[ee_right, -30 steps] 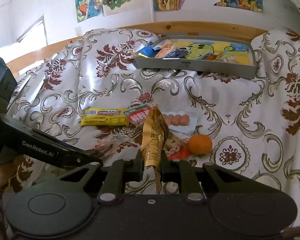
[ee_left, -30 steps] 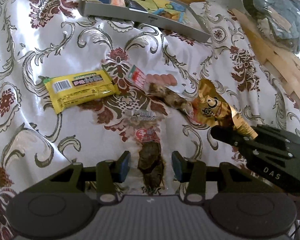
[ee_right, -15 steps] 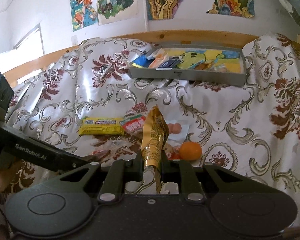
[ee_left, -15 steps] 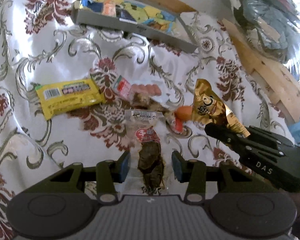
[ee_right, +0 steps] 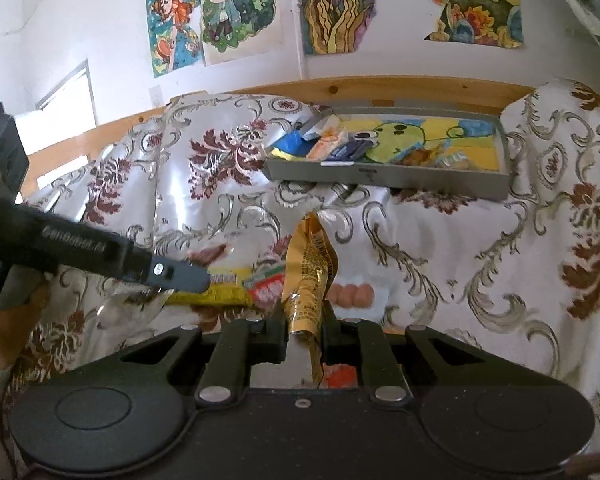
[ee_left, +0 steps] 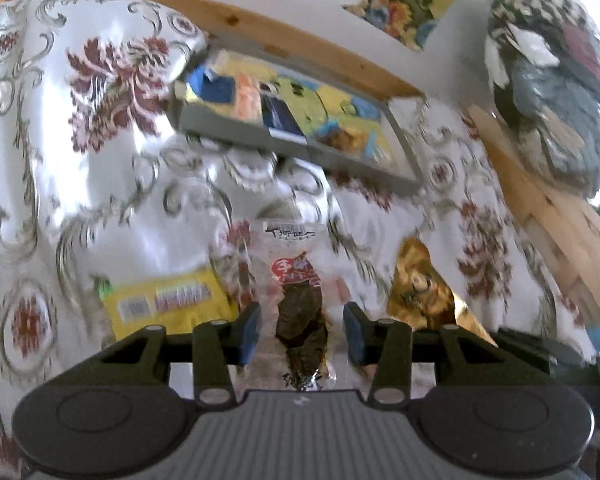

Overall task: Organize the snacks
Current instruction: 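Carry the gold bag and brown snack over the grey tray with both tools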

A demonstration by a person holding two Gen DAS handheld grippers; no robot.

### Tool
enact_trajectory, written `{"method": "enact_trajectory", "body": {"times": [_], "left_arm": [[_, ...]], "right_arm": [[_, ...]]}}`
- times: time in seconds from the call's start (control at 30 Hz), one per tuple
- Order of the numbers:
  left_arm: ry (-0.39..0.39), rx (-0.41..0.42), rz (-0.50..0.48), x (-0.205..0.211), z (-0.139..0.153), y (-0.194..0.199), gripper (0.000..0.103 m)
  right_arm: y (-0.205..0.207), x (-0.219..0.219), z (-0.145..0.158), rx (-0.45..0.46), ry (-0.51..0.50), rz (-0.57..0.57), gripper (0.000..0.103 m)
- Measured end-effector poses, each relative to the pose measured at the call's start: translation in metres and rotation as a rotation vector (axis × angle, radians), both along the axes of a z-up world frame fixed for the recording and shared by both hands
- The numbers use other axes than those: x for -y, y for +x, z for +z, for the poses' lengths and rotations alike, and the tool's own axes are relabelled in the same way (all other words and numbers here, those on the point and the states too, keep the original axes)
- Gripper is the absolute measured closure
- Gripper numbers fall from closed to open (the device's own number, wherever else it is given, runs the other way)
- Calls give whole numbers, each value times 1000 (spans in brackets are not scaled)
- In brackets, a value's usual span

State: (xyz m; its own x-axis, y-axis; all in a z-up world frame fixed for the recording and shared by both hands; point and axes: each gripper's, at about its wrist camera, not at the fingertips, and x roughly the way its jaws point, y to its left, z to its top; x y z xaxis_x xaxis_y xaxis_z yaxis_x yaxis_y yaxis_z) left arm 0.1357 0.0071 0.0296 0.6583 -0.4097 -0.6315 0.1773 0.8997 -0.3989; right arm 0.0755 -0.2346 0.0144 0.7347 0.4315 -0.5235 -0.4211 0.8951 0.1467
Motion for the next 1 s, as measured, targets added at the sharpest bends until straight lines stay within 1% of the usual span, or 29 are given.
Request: {"method": "enact_trajectory", "body": {"times": [0.17,0.33,0.43,0.53,0.63,0.77,0.83,1.0], "left_arm": [[17,69,29,0,20,41,55],[54,118,32,0,45,88,55],[74,147,40,4,56,117,55],[86,180,40,11,62,145,55],[78,191,37,21,63,172,55],[55,174,51,35,55,207,55],[47,162,50,44,49,222,55],[62,143,42,63,29,249,55]], "right_arm": [[30,-1,9,39,-17,26,87],[72,-1,31,108,-59,42,87],[102,-1,45,139,-65,24,87],[136,-3,55,142,-71,-1,87],[166,-4,61,144,-90,-28,87],[201,1,64,149,-129,-81,87],[217,6,62,148,-158,-111,87],[245,22,52,123,-207,-180,87]]}}
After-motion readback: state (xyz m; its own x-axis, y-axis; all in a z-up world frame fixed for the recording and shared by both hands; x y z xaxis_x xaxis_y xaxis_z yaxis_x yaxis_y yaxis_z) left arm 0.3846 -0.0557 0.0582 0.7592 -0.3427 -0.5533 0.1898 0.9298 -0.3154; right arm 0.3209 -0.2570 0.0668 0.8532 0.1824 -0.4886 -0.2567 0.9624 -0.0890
